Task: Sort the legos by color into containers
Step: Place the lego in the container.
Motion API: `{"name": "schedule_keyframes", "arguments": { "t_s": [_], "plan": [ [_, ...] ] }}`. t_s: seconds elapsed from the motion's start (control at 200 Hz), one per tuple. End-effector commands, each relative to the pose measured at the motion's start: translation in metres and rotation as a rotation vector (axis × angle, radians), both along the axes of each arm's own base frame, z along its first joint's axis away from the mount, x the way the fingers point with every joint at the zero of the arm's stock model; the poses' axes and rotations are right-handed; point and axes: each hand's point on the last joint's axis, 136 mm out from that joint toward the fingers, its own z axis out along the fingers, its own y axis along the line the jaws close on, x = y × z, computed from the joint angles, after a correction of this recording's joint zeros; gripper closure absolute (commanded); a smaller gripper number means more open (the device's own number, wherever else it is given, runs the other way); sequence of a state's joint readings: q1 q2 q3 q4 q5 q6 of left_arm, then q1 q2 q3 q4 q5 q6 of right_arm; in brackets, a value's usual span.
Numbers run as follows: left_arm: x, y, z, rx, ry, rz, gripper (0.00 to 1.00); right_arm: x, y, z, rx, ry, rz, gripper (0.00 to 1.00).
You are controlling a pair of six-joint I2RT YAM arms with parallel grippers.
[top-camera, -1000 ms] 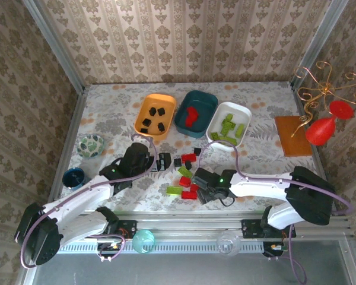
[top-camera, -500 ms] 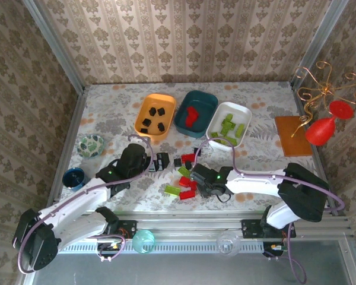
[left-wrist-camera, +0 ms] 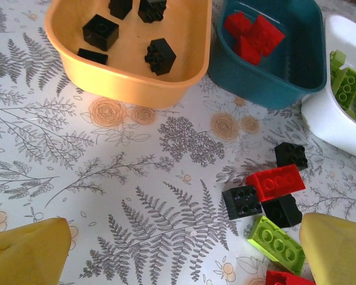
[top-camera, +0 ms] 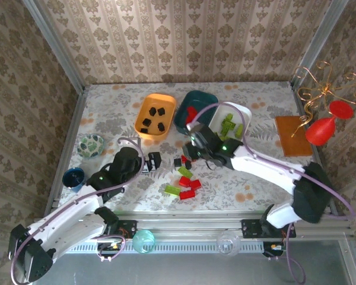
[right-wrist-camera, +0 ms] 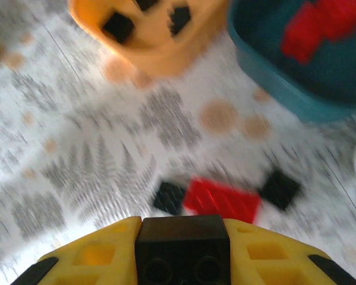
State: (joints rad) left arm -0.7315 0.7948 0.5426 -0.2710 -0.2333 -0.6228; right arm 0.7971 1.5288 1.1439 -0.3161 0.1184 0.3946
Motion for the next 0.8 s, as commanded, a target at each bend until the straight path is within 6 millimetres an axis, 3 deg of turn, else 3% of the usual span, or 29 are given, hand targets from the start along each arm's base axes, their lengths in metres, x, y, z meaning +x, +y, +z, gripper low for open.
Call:
{"name": "schedule_keyframes", "arguments": {
  "t_s": [0.0,0.18,0.395,0.555,0.69,0.795],
  "plan": [
    [-0.004,0.011,-0.009,0.018,0.025,0.040,0.00,0.040,0.046,0.003,0.073,-0.023,0.068,0.72],
    [-0.009,0.005,-0.015,0.001,0.052,0.006,0.00,0.108,0.094,-0.010,0.099,0.005,0.051,0.72],
    [-0.016,0.007,-0.023,0.011,0.080,-0.008,0.00,0.161,0.113,-0.034,0.089,0.047,-0.009,0.65],
    [-0.018,0.006,-0.024,0.010,0.087,-0.019,0.00,0.174,0.120,-0.029,0.100,0.051,-0.011,0.31],
    [-0.017,0.003,-0.024,0.007,0.088,-0.029,0.00,0.174,0.113,-0.001,0.125,0.005,-0.020,0.27],
    [-0.017,-0.003,-0.023,-0.002,0.091,-0.052,0.00,0.161,0.102,0.019,0.159,-0.030,-0.026,0.26]
  ]
}}
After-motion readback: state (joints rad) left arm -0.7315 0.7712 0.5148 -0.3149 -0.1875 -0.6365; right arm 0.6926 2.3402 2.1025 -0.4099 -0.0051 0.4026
